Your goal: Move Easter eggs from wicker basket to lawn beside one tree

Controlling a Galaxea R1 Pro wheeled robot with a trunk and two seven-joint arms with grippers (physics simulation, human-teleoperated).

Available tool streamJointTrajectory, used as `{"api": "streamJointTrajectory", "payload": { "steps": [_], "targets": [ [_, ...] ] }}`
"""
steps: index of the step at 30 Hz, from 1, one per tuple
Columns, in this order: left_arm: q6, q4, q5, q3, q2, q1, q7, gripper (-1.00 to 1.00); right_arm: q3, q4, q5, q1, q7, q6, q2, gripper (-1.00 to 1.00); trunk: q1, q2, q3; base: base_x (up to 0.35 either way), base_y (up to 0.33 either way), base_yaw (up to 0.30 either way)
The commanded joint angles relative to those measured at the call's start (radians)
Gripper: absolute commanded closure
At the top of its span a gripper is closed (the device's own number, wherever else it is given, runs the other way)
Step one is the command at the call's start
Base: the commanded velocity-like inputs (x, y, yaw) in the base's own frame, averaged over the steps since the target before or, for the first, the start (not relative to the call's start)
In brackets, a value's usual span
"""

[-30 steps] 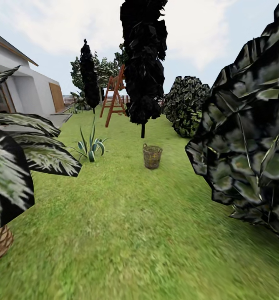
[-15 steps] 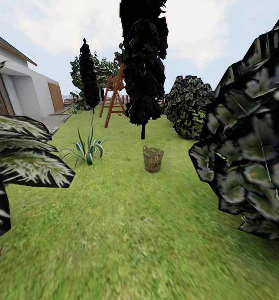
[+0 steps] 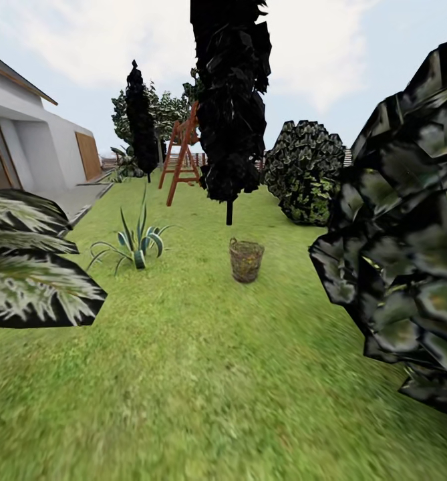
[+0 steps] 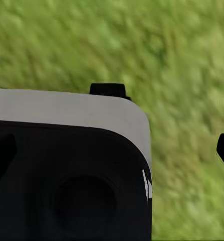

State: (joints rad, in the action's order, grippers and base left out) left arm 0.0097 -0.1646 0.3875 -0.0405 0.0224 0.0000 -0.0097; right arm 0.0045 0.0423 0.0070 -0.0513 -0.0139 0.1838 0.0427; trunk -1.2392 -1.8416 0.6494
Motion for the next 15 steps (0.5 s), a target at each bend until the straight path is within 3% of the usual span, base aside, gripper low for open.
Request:
{"api": "streamJointTrajectory", "payload": {
  "steps": [1, 15],
  "targets": [
    [0.001, -0.001, 0.002, -0.004, 0.0, 0.0, -0.001, -1.0, 0.0, -0.001, 0.001, 0.0, -0.001, 0.003, 0.0, -1.0, -0.001, 0.0, 0.001, 0.333, 0.0, 0.0],
    [0.001, -0.001, 0.002, -0.004, 0.001, 0.0, -0.001, -1.0, 0.0, -0.001, 0.001, 0.0, -0.001, 0.003, 0.0, -1.0, -0.001, 0.0, 0.001, 0.333, 0.0, 0.0]
  ]
}}
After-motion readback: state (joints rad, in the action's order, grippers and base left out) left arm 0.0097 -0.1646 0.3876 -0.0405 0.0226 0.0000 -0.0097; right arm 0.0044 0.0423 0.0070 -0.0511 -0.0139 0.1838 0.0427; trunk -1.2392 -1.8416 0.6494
